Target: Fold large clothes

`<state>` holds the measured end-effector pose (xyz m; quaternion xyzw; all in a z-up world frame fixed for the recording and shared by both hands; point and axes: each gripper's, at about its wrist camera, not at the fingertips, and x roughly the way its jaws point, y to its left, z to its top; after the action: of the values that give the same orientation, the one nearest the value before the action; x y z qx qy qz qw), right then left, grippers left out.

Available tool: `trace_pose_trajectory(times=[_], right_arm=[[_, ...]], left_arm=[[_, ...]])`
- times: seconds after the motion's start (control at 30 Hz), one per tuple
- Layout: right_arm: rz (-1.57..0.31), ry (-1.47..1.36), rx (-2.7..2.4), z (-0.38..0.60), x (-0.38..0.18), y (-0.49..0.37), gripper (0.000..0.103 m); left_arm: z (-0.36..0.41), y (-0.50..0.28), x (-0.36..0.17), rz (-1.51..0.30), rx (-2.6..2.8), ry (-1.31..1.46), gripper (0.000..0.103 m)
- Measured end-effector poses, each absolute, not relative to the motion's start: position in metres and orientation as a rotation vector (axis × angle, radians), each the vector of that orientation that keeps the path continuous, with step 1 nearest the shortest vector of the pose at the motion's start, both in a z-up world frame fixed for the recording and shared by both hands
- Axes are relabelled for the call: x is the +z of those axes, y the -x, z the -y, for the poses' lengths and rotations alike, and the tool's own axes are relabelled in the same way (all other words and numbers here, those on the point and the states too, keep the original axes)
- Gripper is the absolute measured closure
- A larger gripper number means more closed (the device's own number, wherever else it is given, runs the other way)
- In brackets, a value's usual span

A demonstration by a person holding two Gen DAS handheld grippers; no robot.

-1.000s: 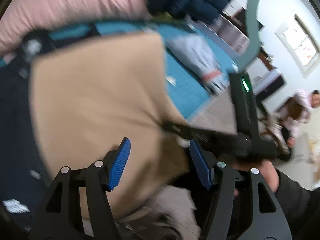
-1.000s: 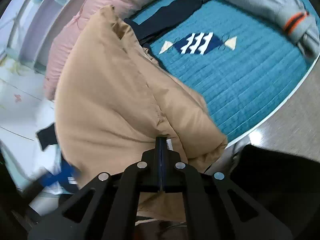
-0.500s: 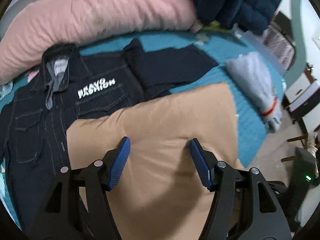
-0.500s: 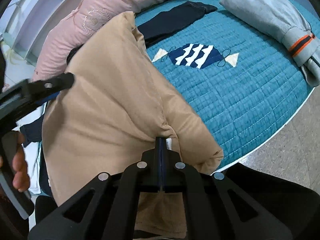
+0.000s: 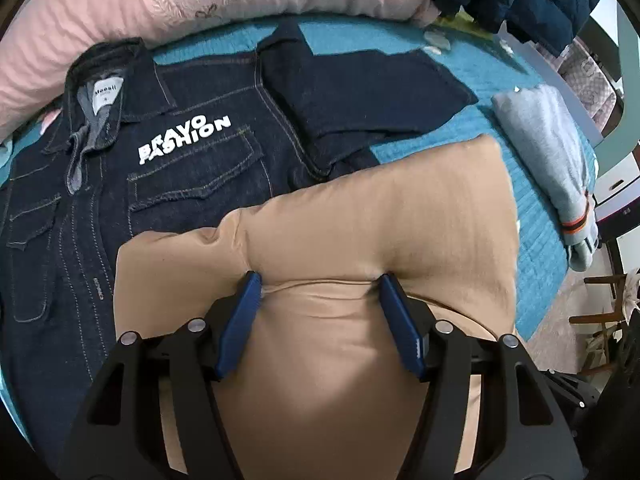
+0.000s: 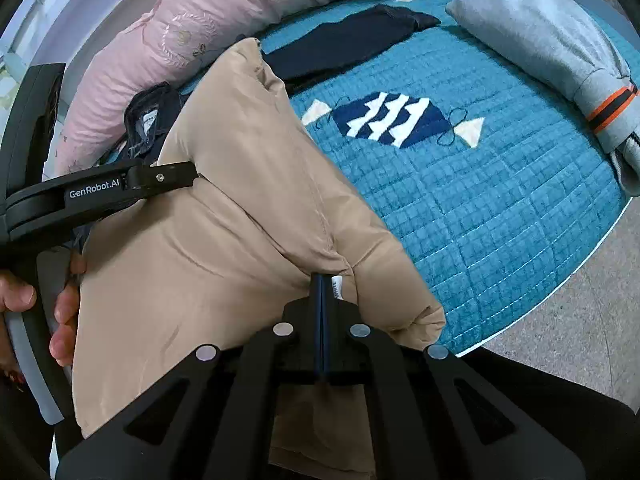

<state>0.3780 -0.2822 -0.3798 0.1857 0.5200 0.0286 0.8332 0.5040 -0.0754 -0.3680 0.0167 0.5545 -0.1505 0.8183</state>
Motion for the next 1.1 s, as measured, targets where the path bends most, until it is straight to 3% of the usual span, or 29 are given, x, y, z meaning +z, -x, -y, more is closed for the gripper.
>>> trace_pose_trajectory(times=[0.17, 0.3, 0.47, 0.57, 0.63, 0.83, 0.97, 1.03, 1.1], right_arm=[[-1.062, -0.487, 0.094, 0.291, -0.365, -0.365, 0.103], [-0.997, -0.576, 0.107, 0.298, -0.344, -0.340, 0.097], [-0.961, -0.708, 0.064, 0.309, -0.338, -0.303, 0.095], [-0.995, -0.802, 0.037, 0.313, -0.352, -0.293, 0.082], [-1.020, -0.842, -0.003, 0.313, -0.358, -0.290, 0.065], [-1.084, -0.912, -0.030, 0.303, -0.374, -0.279, 0.052], [-1.143, -1.062, -0.017, 0.307, -0.404, -0.275, 0.048], [-1.166, -1.157, -0.007, 0.309, -0.423, -0.275, 0.038], [-1.180, -1.231, 0.002, 0.312, -0.440, -0.275, 0.035]], left_arm=[[0.064, -0.481, -0.337, -1.091, -0.353, 0.013, 0.040], [0.037, -0.443, -0.313, -1.036, -0.379, 0.085, 0.040], [-0.002, -0.391, -0.312, -1.042, -0.336, 0.130, 0.035], [-0.022, -0.368, -0.325, -1.088, -0.310, 0.197, 0.035], [-0.031, -0.358, -0.335, -1.117, -0.295, 0.246, 0.034], [-0.046, -0.340, -0.366, -1.219, -0.258, 0.386, 0.029], [-0.045, -0.336, -0.369, -1.241, -0.258, 0.405, 0.027], [-0.045, -0.337, -0.372, -1.255, -0.251, 0.430, 0.026], [-0.044, -0.339, -0.374, -1.264, -0.248, 0.433, 0.026]])
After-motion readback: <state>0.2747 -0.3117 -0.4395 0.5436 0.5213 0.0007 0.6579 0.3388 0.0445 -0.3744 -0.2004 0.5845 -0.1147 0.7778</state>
